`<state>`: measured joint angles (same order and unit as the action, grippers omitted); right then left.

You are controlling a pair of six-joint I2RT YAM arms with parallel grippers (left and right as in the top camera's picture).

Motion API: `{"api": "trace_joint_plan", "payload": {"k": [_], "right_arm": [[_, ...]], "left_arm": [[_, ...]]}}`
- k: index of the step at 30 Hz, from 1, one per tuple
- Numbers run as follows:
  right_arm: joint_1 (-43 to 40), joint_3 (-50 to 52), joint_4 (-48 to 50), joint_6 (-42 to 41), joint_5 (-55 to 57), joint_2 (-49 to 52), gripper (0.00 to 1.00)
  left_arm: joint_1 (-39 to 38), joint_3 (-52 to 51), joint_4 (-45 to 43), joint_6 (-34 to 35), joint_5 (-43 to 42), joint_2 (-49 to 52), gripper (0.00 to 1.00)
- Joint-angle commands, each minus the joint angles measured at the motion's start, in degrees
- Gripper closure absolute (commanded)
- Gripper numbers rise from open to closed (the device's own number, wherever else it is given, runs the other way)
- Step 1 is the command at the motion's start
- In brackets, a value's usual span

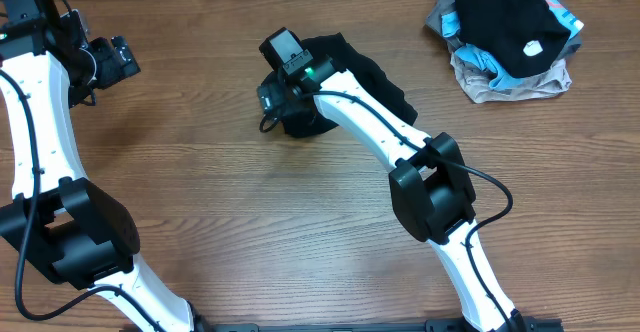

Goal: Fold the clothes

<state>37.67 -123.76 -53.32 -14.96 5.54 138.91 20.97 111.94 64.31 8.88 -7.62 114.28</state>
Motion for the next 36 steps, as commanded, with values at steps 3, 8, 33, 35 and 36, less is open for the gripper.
{"api": "trace_joint_plan", "payload": {"k": [3,8,33,35,36], "right_arm": [[-0.68,-0.35,-2.32,0.57,16.17,-1.88,0.00],[-0.74,-0.33,-1.79,1.97,16.31,-1.46,0.00],[-0.72,-0.26,2.82,5.97,0.39,9.31,0.67],[-1.07,-0.63,2.16,4.52,1.31,9.05,0.88],[-1.38,-0.94,1.70,4.28,1.77,8.92,0.90]], "left_arm": [[-0.42,-0.15,0.02,0.15,0.59,-1.14,0.00],[-0.42,-0.15,0.02,0.13,0.59,-1.14,0.00],[-0.42,-0.15,0.11,0.09,0.79,-1.14,0.00],[-0.42,-0.15,0.09,0.09,0.79,-1.14,0.00],[-0.42,-0.15,0.11,0.09,0.79,-1.14,0.00]]}}
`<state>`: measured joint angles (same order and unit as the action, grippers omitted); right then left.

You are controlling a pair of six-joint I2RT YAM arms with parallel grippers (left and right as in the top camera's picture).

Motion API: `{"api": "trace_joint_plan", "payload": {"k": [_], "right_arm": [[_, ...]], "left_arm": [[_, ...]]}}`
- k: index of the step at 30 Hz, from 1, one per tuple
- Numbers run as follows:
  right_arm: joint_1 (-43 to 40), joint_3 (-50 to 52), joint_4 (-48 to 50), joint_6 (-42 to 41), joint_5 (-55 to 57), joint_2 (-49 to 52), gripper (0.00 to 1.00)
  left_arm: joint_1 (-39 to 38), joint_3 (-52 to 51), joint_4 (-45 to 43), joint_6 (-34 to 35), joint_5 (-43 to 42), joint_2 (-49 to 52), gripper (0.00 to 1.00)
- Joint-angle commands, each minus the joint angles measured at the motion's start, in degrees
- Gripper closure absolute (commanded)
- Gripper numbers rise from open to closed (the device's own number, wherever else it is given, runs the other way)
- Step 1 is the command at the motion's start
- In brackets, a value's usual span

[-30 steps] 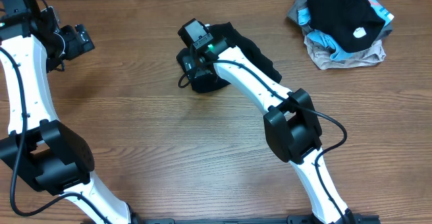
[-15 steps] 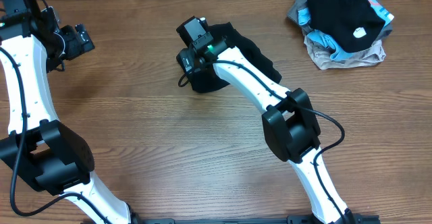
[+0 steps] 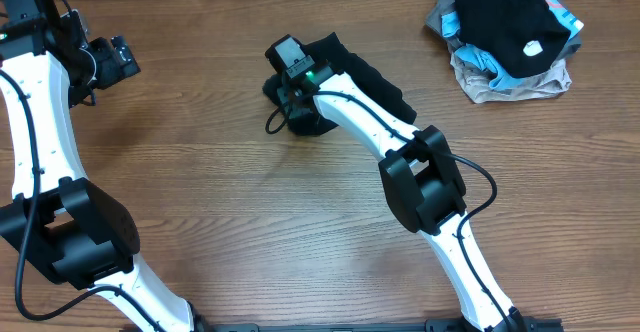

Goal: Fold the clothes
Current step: 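Carry the shirt bundle with right gripper to the folded clothes stack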

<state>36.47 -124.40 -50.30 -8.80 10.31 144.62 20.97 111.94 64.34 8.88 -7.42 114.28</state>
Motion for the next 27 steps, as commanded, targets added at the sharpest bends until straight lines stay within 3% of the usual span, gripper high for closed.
{"api": "trace_joint_plan", "payload": {"k": [1,5,27], "right_arm": [[-0.35,-0.61,-1.79,-1.86,-2.82,2.99,0.91],[-1.84,-2.99,-5.29,-1.73,-2.14,1.75,0.96],[-13.03,-30.88,-29.62,11.80,1.97,-9.73,0.96]], "left_arm": [[-0.42,-0.15,0.09,0.09,0.59,-1.14,0.00],[-0.42,-0.15,0.07,0.11,0.59,-1.14,0.00],[-0.42,-0.15,-0.04,0.13,0.57,-1.14,0.00]]}}
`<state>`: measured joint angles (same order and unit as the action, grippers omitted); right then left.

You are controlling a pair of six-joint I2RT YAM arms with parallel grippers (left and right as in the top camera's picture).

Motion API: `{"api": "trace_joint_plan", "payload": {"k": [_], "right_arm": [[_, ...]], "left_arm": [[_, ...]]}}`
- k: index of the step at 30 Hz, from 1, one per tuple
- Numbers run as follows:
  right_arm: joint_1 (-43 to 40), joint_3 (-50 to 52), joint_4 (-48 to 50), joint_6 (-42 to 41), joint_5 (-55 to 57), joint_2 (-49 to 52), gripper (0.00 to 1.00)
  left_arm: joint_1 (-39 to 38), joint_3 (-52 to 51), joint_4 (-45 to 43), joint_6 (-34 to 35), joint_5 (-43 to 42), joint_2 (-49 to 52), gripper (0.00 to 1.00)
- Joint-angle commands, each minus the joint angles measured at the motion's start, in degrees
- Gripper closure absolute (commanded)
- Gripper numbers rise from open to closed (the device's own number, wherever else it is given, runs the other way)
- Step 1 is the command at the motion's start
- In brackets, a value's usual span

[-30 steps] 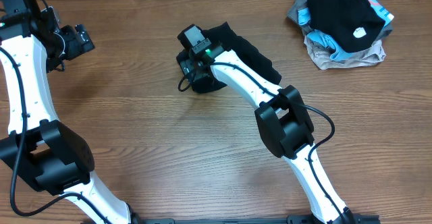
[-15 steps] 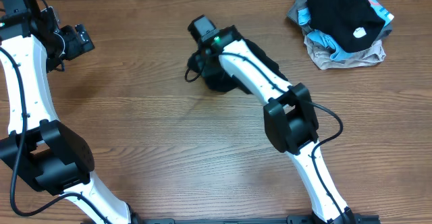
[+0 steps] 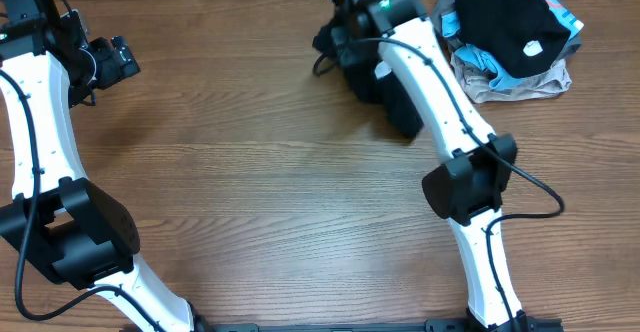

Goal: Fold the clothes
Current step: 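Carry the shirt bundle with right gripper to the folded clothes stack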

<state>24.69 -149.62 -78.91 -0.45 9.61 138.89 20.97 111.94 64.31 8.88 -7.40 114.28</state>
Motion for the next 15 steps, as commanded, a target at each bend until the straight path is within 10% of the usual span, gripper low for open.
{"api": "trace_joint_plan", "payload": {"k": [1,15], "right_arm": [[-1.73,-7.41,-1.81,3.74,3.28,-4.00,0.96],[-12.37,-22.25,-3.74,6.75,17.90,-5.86,0.96]], "left_arm": [[-0.42,-0.15,-0.02,0.13,0.55,-1.14,0.00],[-0.42,-0.15,-0.26,0.13,0.55,-1.14,0.00]]}}
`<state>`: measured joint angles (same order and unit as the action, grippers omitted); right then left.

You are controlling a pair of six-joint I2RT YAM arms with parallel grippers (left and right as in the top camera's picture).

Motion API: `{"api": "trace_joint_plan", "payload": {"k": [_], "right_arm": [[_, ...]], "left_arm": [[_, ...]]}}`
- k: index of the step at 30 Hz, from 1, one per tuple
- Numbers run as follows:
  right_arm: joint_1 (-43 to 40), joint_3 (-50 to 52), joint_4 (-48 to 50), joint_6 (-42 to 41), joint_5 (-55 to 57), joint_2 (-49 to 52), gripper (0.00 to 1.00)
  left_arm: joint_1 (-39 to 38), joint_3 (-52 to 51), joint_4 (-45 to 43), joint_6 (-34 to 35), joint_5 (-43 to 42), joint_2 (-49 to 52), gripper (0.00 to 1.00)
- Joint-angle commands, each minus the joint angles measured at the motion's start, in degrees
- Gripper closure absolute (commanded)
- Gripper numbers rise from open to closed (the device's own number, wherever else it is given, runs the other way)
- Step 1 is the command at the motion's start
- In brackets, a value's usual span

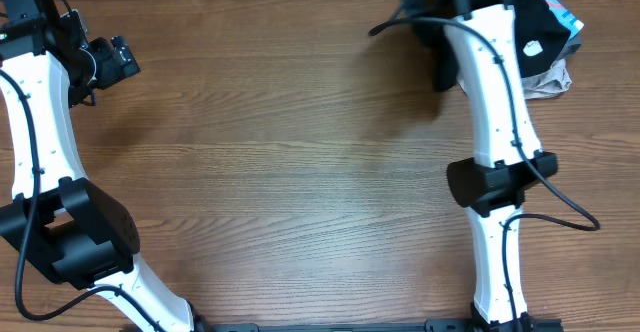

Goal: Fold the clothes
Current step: 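Carry the shirt bundle with right gripper to the folded clothes stack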

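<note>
My right arm reaches to the far edge of the table, and the right gripper sits at the top border of the overhead view, shut on a folded black garment (440,68). Only a dark part of that garment shows, left of the white forearm. Just to its right lies the pile of clothes (548,34), with a black piece on top of grey and blue ones; the arm hides its left side. My left gripper (120,58) is far off at the left, open and holding nothing.
Brown wooden table (260,172). The right arm's elbow joint (498,182) stands over the right middle of the table. The left arm's base link (75,232) stands at the front left.
My right gripper has moved right and farther back with the black garment, from the back middle of the table to the top edge beside the pile. The left arm has not moved.
The black garment first lay folded mid-table with my right gripper over its left end. It stayed there a moment later. Then the gripper and garment were at the back of the table, and now they are against the pile at the back right.
</note>
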<state>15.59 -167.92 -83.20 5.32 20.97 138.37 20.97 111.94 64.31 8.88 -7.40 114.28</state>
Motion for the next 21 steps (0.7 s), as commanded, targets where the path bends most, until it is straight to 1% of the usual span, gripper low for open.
{"api": "trace_joint_plan", "payload": {"k": [1,6,11,17,21], "right_arm": [[-4.26,-4.46,0.74,1.14,6.88,-5.81,0.96],[-9.66,-5.57,2.71,1.20,7.06,-8.98,0.96],[-14.38,-5.57,6.25,5.55,6.75,-11.28,0.96],[-20.55,-4.87,10.97,10.27,1.97,-11.47,0.96],[-23.52,-1.90,15.13,12.76,-1.77,-11.06,0.96]], "left_arm": [[-0.42,-0.15,-0.33,0.13,0.55,-1.14,0.00],[-0.42,-0.15,-0.46,0.13,0.55,-1.14,0.00],[-0.42,-0.15,-0.44,0.15,0.52,-1.14,0.00],[-0.42,-0.15,-0.46,0.13,0.55,-1.14,0.00],[-0.42,-0.15,-0.52,0.17,0.50,-1.14,0.00]]}}
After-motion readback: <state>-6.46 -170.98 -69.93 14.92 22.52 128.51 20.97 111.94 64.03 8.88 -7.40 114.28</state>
